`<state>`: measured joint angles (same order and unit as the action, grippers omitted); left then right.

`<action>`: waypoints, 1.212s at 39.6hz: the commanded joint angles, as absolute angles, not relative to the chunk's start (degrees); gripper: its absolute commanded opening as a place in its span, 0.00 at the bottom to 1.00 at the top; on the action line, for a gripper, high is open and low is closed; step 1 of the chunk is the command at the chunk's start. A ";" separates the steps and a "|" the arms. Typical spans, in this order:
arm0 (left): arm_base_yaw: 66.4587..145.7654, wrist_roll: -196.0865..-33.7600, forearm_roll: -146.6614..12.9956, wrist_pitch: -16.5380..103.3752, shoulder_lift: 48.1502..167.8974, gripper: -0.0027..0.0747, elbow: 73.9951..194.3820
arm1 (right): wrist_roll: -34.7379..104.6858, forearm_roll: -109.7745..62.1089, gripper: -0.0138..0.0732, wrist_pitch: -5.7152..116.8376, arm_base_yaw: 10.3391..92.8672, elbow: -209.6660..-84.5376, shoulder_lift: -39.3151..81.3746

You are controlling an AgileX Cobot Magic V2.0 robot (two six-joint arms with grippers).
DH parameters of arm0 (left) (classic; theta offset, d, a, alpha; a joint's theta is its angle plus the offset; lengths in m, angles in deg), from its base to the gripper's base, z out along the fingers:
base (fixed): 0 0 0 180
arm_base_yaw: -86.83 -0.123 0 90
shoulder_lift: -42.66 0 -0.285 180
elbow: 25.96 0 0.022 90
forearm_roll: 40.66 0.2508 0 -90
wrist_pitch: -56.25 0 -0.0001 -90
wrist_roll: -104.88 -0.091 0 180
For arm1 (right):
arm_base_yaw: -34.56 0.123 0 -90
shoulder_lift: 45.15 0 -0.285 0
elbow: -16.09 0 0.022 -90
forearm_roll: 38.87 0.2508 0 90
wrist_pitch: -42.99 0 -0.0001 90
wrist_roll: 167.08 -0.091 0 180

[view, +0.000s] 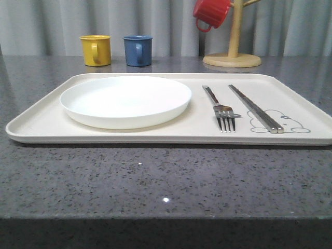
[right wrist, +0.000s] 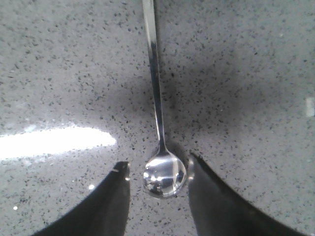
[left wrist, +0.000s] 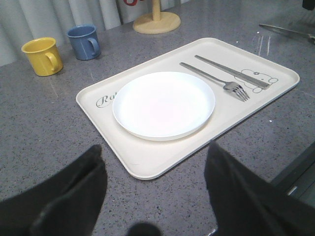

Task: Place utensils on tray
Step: 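Grasp the steel spoon with the right gripper and lift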

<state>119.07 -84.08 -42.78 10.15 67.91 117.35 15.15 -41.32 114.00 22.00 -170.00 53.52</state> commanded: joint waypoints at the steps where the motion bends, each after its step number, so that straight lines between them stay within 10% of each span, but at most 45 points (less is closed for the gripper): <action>1: 119.44 -83.67 -43.00 14.79 68.57 0.57 118.82 | 16.08 -42.13 0.53 119.01 21.53 -171.21 53.36; 23: 119.44 -83.67 -43.00 14.79 68.57 0.57 118.82 | 16.08 -43.52 0.52 114.93 21.53 -171.27 63.00; 48: 119.44 -83.67 -43.00 14.79 68.57 0.57 118.82 | 16.08 -43.15 0.20 113.76 21.53 -171.81 62.54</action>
